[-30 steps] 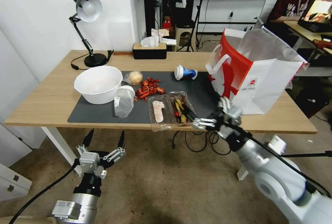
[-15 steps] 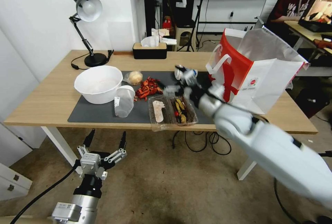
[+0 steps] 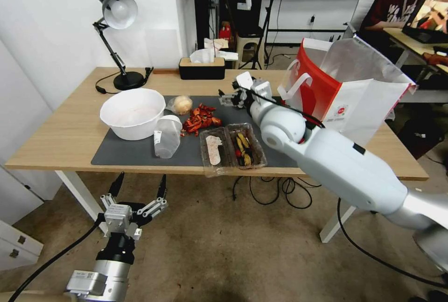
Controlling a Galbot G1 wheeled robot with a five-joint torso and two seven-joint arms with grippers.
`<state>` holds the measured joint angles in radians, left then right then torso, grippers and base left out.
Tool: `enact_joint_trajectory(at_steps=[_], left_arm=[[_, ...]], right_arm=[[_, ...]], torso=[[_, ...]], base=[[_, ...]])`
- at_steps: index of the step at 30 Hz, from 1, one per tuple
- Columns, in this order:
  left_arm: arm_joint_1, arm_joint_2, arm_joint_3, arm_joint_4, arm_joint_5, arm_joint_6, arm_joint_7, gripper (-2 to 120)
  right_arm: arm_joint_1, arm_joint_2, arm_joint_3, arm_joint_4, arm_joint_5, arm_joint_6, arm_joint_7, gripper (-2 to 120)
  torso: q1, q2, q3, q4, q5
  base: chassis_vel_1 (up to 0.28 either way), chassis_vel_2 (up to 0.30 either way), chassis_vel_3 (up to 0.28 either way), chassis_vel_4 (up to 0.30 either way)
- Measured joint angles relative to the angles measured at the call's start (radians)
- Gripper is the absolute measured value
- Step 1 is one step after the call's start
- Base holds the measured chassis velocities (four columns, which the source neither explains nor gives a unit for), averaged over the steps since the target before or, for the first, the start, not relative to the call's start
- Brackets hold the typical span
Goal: Pick up the trash from the table and place it into the takeout bag.
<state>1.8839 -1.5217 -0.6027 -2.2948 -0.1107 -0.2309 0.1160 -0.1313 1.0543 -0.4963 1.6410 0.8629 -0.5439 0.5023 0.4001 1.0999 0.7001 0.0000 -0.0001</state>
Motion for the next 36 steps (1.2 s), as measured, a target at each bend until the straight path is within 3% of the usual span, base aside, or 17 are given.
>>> enact_joint_trajectory(at_steps=[16, 36], left_arm=[[0.008, -0.003, -0.004, -0.007, 0.003, 0.000, -0.002, 100], [0.013, 0.010, -0.009, -0.018, -0.010, 0.000, -0.008, 100]], right_arm=[[0.149, 0.115, -0.102, -0.259, 0.001, -0.086, -0.033, 100], [0.200, 0.145, -0.143, -0.415, -0.072, -0.174, -0.176, 100]], torso=[[0.000, 0.000, 0.000, 0.0001, 0.0000], [0.000, 0.000, 0.000, 0.0001, 0.0001]], base=[[0.000, 0.000, 0.000, 0.000], [0.000, 0.000, 0.000, 0.000]])
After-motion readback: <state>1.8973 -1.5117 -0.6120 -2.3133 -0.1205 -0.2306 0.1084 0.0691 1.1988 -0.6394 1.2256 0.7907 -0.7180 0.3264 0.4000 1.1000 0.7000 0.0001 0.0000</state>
